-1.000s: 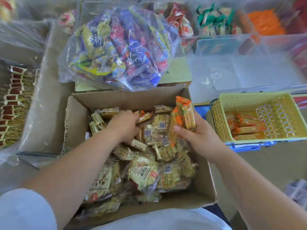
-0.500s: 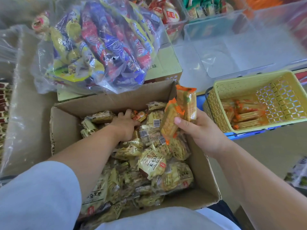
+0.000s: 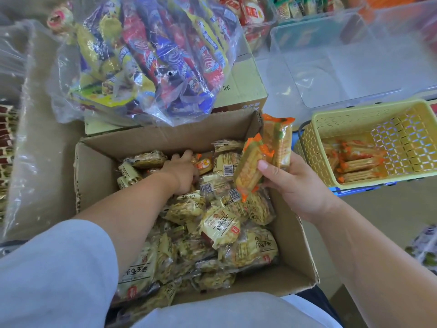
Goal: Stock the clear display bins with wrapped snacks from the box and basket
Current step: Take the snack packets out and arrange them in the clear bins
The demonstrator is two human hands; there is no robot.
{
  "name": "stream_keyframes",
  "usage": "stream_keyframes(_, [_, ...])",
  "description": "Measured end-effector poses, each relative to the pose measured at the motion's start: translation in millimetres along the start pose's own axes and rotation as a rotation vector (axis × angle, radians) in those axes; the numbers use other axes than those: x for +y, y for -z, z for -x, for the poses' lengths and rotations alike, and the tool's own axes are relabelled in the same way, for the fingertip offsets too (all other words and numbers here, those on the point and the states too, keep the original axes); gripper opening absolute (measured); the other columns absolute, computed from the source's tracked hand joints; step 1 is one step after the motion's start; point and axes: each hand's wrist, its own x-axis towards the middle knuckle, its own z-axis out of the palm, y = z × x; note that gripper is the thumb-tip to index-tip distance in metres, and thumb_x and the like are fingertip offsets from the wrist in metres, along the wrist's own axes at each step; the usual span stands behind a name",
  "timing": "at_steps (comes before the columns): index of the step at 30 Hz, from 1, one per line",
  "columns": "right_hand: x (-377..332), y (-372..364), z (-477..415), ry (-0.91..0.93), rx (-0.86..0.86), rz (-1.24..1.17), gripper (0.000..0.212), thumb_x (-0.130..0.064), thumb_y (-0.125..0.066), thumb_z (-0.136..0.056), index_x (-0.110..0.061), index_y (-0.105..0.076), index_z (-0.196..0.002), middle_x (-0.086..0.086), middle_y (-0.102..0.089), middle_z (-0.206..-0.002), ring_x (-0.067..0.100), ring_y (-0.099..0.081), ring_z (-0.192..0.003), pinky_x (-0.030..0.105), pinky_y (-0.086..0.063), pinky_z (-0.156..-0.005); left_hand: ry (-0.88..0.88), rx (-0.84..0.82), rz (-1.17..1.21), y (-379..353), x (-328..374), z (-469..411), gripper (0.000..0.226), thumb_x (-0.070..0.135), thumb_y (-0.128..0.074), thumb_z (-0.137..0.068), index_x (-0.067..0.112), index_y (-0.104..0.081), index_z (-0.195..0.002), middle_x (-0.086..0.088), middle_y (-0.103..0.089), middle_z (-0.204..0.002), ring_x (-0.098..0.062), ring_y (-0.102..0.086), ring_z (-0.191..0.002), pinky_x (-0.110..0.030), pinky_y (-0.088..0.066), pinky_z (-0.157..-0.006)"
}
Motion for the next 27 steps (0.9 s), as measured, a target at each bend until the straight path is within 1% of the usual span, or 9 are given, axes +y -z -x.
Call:
stream_keyframes(3, [-0.1,-0.8,0.7,-0.006,0.003,-0.019,0.043,-0.039,-0.068,-0.092,-0.005,-0.063,-0.119,0.012,-0.073,-0.111,0.03,-0.069,-0.11,0.041,-0.057,-0.094,-0.075,0.089,0.041,0.0,-7.4,3.2,0.027,0.0,-0.063,-0.082,0.026,-0.063,-0.077,-0.007,-0.029,-0.144,-0.035,-0.04,-0.111,-0.044,-0.046,-0.095])
stream_keyframes(5, [-0.6,-1.9,1.0,-0.009,0.008,-0.011,0.043,-0.038,-0.067,-0.091,-0.005,-0.063,-0.118,0.012,-0.074,-0.111,0.03,-0.07,-0.109,0.04,-0.057,-0.093,-0.09,0.137,0.039,-0.8,-11.1,6.3,0.026,-0.003,-0.06,-0.082,0.023,-0.063,-0.077,-0.009,-0.033,-0.139,-0.03,-0.038,-0.103,-0.04,-0.043,-0.088])
stream_keyframes(8, [-1.9,-2.9,1.7,-0.008,0.011,0.004,0.045,-0.041,-0.067,-0.09,-0.007,-0.063,-0.12,0.013,-0.073,-0.112,0.031,-0.07,-0.109,0.047,-0.057,-0.095,-0.108,0.114,-0.038,-2.4,-12.2,10.1,0.026,0.002,-0.057,-0.089,0.026,-0.069,-0.093,-0.011,-0.041,-0.136,-0.029,-0.039,-0.104,-0.04,-0.044,-0.09])
stream_keyframes(10, [-3.1,-3.7,3.1,-0.017,0.016,0.014,0.048,-0.044,-0.067,-0.089,-0.009,-0.062,-0.121,0.013,-0.073,-0.114,0.03,-0.069,-0.11,0.05,-0.056,-0.097,-0.139,0.072,-0.085,-3.5,-10.5,11.7,0.032,0.008,-0.057,-0.094,0.031,-0.072,-0.112,-0.01,-0.048,-0.136,-0.032,-0.044,-0.116,-0.04,-0.044,-0.098])
stream_keyframes(14, [-5.2,-6.5,5.0,-0.018,0.016,0.038,0.044,-0.043,-0.066,-0.091,-0.011,-0.062,-0.12,0.015,-0.073,-0.111,0.03,-0.07,-0.107,0.046,-0.057,-0.095,-0.164,0.041,-0.06,-4.0,-4.7,16.4,0.041,0.008,-0.055,-0.098,0.03,-0.07,-0.13,-0.011,-0.051,-0.139,-0.033,-0.053,-0.124,-0.032,-0.042,-0.101])
stream_keyframes(18, [-7.3,-10.2,5.7,-0.032,0.031,0.063,0.04,-0.043,-0.067,-0.091,-0.015,-0.063,-0.119,0.01,-0.074,-0.111,0.026,-0.071,-0.108,0.042,-0.058,-0.093,-0.174,0.095,0.011,-2.8,-4.4,21.2,0.037,0.006,-0.06,-0.094,0.026,-0.075,-0.122,-0.011,-0.059,-0.132,-0.031,-0.06,-0.117,-0.028,-0.044,-0.095])
stream_keyframes(21, [-9.5,-12.0,6.5,-0.048,0.04,0.088,0.04,-0.044,-0.068,-0.09,-0.017,-0.063,-0.119,0.009,-0.075,-0.11,0.025,-0.071,-0.107,0.041,-0.058,-0.092,-0.169,0.173,0.079,1.5,-10.1,24.8,0.018,0.018,-0.071,-0.09,0.029,-0.079,-0.102,-0.007,-0.064,-0.115,-0.028,-0.063,-0.105,-0.028,-0.046,-0.085])
stream_keyframes(23, [-12.1,-13.1,7.5,-0.056,0.045,0.07,0.041,-0.042,-0.068,-0.09,-0.015,-0.062,-0.12,0.01,-0.075,-0.11,0.026,-0.072,-0.105,0.035,-0.059,-0.086,-0.159,0.255,0.145,4.5,-16.1,27.4,0.008,0.027,-0.079,-0.086,0.029,-0.079,-0.094,-0.003,-0.06,-0.104,-0.026,-0.063,-0.095,-0.028,-0.042,-0.077])
stream_keyframes(27, [-18.0,-13.1,11.7,-0.054,0.053,-0.006,0.042,-0.038,-0.067,-0.091,-0.01,-0.061,-0.122,0.015,-0.074,-0.111,0.031,-0.072,-0.104,0.033,-0.06,-0.081,-0.14,0.361,0.216,11.8,-22.4,37.5,0.018,0.034,-0.088,-0.079,0.029,-0.078,-0.094,0.006,-0.047,-0.093,-0.02,-0.054,-0.089,-0.03,-0.041,-0.077])
